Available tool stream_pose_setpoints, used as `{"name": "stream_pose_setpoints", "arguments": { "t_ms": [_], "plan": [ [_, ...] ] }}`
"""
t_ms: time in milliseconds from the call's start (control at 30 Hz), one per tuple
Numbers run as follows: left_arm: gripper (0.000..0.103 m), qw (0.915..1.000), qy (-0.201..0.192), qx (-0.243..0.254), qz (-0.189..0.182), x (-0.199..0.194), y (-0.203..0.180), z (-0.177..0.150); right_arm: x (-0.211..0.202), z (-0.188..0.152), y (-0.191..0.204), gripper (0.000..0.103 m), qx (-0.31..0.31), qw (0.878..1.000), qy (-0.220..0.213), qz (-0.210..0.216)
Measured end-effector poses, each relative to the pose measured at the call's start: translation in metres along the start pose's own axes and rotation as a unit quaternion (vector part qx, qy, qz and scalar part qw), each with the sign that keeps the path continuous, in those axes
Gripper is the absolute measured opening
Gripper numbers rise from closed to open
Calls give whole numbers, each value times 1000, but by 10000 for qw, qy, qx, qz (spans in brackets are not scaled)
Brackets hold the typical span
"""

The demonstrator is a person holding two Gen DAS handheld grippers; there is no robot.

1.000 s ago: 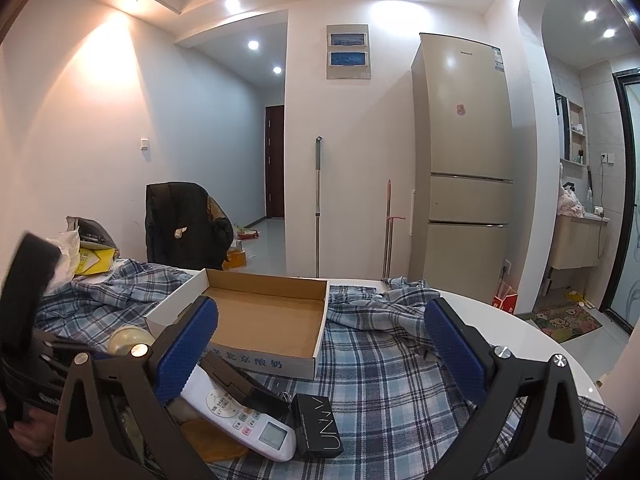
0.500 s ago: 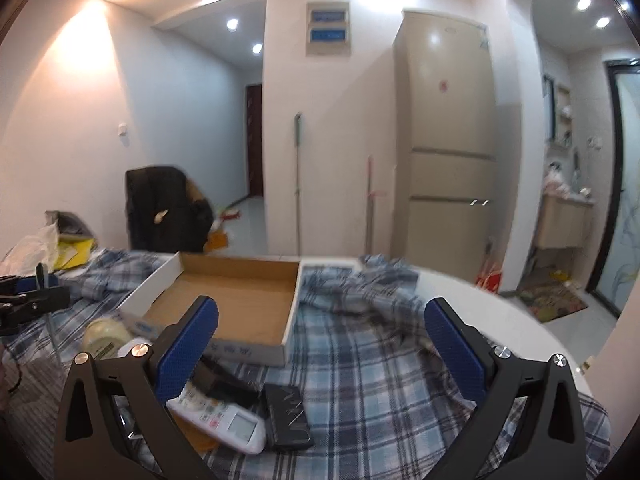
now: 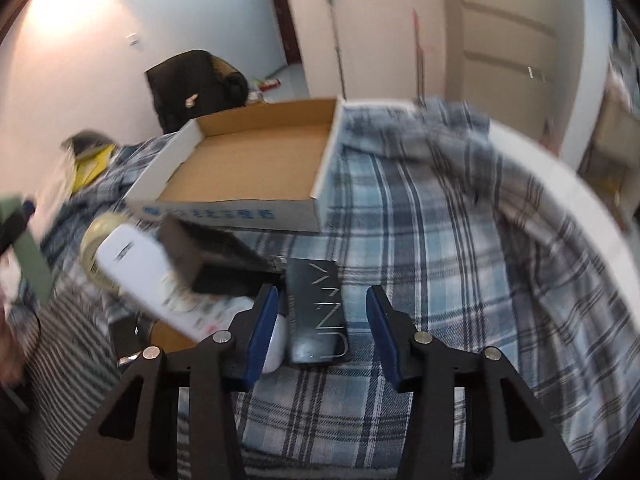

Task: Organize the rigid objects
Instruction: 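Grasp the black UNNY box with the right gripper while the left carries the pouch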

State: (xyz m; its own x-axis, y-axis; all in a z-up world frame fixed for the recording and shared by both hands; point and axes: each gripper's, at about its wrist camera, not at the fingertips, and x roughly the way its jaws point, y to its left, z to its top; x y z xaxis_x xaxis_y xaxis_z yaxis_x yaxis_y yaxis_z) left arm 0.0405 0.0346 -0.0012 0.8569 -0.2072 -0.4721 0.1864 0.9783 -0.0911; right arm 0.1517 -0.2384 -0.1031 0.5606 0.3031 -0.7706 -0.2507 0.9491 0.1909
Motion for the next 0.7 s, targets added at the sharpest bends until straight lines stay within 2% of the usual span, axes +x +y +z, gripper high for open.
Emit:
{"name": "stream_pose_setpoints", "arguments": {
  "t_ms": [100,233,367,467,633,700],
  "plan": [
    [72,10000,41,13,22,3,-2,1,7,2,-2,45,82,9997,126,199],
    [72,9999,83,-66,36,7,0,4,15,-1,7,45,-99,9991,294,285],
    [72,9999,95,-104,3,8,0,6,23,1,3,45,19,9983,456,359],
    [72,9999,75,-80,-1,6,-2,6,27,1,-1,35,133,9978,527,369],
    [72,10000,18,-47,2,1,-5,9,21,1,0,34,122,9979,421,484],
    [72,10000,0,-39,27,-1,-6,10,11,-1,-4,34,187,9958,286,849]
  ]
}}
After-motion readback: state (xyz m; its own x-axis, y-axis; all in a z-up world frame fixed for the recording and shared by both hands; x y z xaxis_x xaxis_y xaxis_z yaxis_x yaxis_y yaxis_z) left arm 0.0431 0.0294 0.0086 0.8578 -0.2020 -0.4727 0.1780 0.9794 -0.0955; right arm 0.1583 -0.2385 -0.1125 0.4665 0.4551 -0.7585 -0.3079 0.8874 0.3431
